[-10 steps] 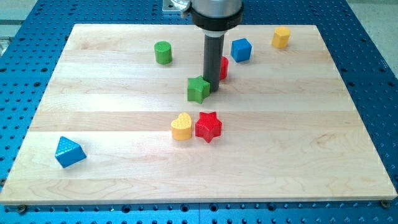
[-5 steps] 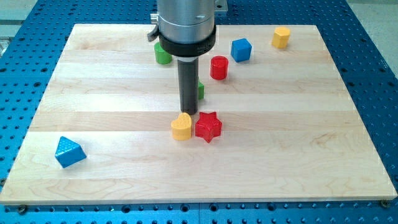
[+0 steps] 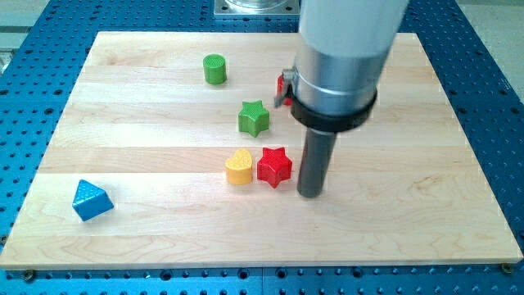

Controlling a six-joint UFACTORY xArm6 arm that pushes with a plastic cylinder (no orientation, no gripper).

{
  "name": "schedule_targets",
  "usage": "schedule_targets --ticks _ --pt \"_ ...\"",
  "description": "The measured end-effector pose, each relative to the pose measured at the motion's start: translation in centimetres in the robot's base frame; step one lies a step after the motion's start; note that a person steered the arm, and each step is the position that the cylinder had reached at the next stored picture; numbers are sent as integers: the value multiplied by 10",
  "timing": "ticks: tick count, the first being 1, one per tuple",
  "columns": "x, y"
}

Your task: Slide the red star and green star in the diagonal line of blocks

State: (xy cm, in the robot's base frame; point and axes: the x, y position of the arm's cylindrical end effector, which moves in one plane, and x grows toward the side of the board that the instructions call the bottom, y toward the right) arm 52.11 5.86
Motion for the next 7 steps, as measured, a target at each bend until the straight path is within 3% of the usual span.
schedule_targets --ticks 2,3,5,7 --pt "-27 -76" --pt "-27 -80" --pt "10 -111" --pt "7 -160"
